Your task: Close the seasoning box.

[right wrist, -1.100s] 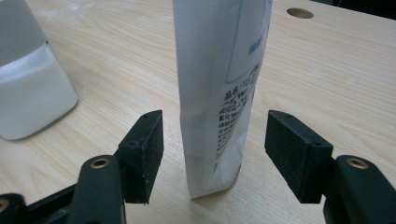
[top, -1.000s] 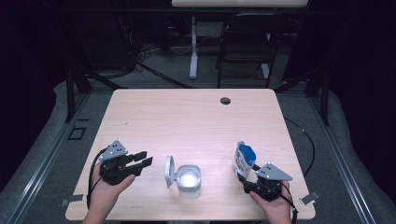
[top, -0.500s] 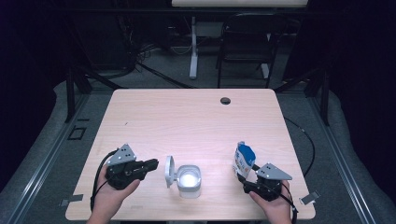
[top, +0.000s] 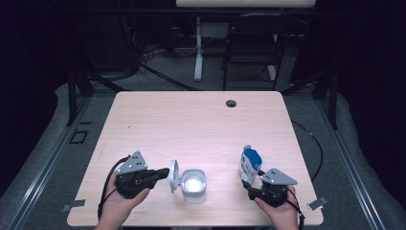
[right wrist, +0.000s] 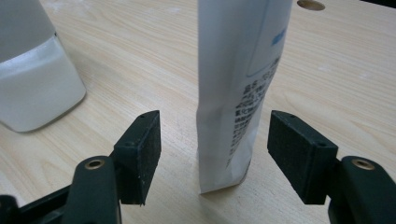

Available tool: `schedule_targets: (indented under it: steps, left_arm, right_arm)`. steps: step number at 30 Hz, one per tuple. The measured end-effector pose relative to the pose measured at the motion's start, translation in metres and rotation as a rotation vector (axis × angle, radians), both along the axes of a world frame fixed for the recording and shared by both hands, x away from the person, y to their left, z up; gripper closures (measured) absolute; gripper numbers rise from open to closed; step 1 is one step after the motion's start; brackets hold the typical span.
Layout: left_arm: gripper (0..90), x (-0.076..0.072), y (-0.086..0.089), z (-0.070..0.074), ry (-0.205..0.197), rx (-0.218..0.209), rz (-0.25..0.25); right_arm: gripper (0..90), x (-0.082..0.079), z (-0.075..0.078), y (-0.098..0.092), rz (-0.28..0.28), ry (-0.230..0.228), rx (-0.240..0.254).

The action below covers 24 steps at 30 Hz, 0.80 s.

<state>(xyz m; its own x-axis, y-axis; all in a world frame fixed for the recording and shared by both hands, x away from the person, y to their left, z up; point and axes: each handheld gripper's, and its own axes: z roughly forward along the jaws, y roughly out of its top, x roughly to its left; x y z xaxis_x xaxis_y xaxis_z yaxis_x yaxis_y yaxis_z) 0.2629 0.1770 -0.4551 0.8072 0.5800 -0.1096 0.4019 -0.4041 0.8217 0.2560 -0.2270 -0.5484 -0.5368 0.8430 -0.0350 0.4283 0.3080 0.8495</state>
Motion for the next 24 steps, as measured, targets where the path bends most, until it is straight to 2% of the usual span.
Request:
schedule_targets:
  steps: [16,24]
  left_arm:
    - [90.0,-0.003,-0.005,0.001,0.000,-0.009,-0.013]
    - [90.0,-0.006,-0.014,-0.002,0.003,-0.009,-0.033]
  right_arm:
    - [34.2,0.001,-0.002,0.003,0.013,0.015,-0.018]
    - [34.1,0.001,-0.003,0.003,0.010,0.015,-0.013]
